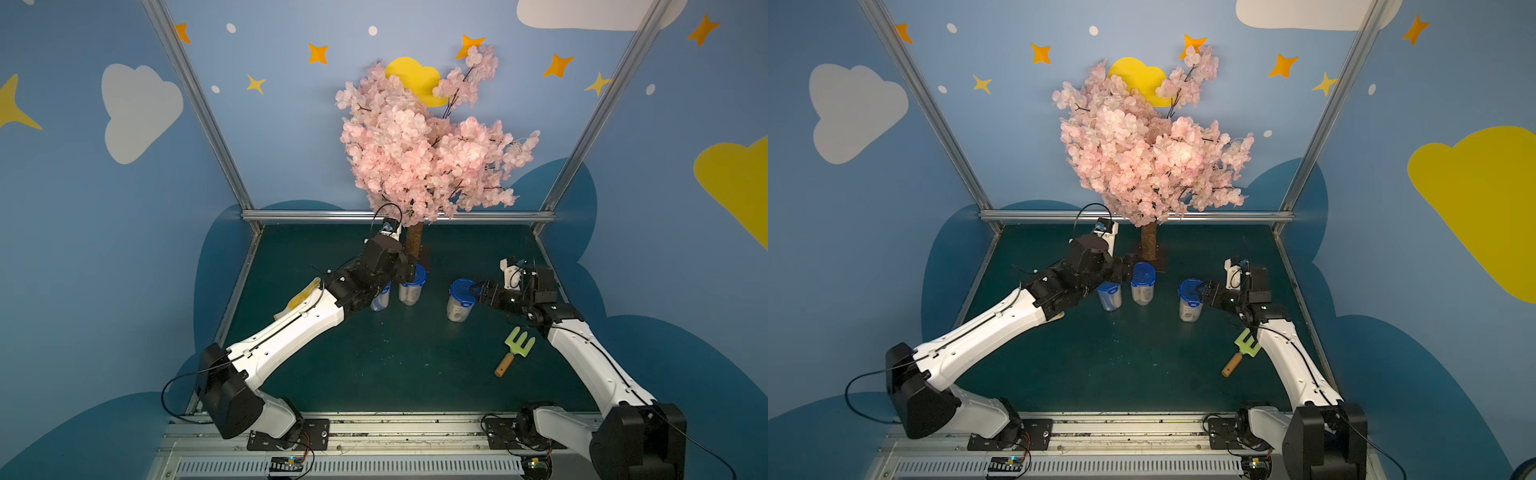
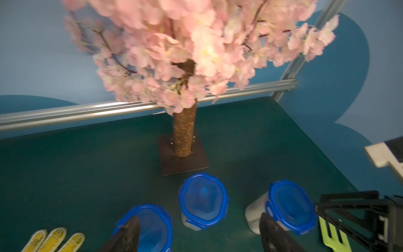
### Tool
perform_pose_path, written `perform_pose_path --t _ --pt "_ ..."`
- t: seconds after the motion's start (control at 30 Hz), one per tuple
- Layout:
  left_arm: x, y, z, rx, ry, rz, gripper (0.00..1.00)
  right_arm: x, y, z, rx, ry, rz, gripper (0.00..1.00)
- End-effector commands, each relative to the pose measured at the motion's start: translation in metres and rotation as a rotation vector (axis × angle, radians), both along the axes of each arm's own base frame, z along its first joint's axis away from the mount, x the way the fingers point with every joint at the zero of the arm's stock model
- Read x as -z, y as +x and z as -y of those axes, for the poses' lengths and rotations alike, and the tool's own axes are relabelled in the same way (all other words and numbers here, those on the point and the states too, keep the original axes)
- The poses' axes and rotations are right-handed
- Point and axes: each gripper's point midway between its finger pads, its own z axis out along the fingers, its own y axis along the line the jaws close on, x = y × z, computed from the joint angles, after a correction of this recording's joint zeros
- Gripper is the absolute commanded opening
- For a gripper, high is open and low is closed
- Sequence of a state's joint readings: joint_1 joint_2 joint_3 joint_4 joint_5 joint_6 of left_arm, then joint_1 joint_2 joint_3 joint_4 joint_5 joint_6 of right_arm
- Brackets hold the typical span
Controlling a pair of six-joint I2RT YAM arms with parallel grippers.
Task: Take out toiletry kits
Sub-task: Pick up the container from the center of the board.
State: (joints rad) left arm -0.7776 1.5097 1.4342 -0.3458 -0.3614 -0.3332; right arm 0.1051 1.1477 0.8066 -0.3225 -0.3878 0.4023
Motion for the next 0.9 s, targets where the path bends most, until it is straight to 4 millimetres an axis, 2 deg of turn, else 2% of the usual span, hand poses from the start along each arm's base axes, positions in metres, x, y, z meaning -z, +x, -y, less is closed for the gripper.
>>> perform_pose_path --t 0.0,0.07,0.2,0.43,0.57,0.7,0.87 --pt "0.022 -0.008 0.015 0.058 0.034 -0.109 0.91 -0.008 -0.006 -0.006 -0.068 -0.007 0.002 0.91" --pt "0.030 -0.008 0.019 0.055 0.027 -0.147 0.98 -0.007 -0.004 0.000 -0.056 -0.082 -0.015 0.92" --pt "0.042 -0.010 0.018 0.040 0.029 -0.191 1.00 -0.010 0.002 0.003 -0.043 -0.208 -0.019 0.98" --pt "0.037 -0.012 -0.003 0.008 0.022 -0.185 1.00 -0.017 0.019 -0.022 -0.087 -0.429 -0.001 0.98" --pt "0.036 -0.011 -0.024 -0.021 -0.019 -0.200 1.00 -0.009 0.029 -0.033 -0.085 -0.518 -0.044 0.98" --pt "0.038 -0.012 -0.043 -0.041 -0.061 -0.204 1.00 0.006 0.029 -0.037 -0.095 -0.599 -0.122 0.98" --pt "0.041 -0.013 -0.055 -0.051 -0.086 -0.206 1.00 0.021 0.027 -0.038 -0.121 -0.687 -0.238 0.98"
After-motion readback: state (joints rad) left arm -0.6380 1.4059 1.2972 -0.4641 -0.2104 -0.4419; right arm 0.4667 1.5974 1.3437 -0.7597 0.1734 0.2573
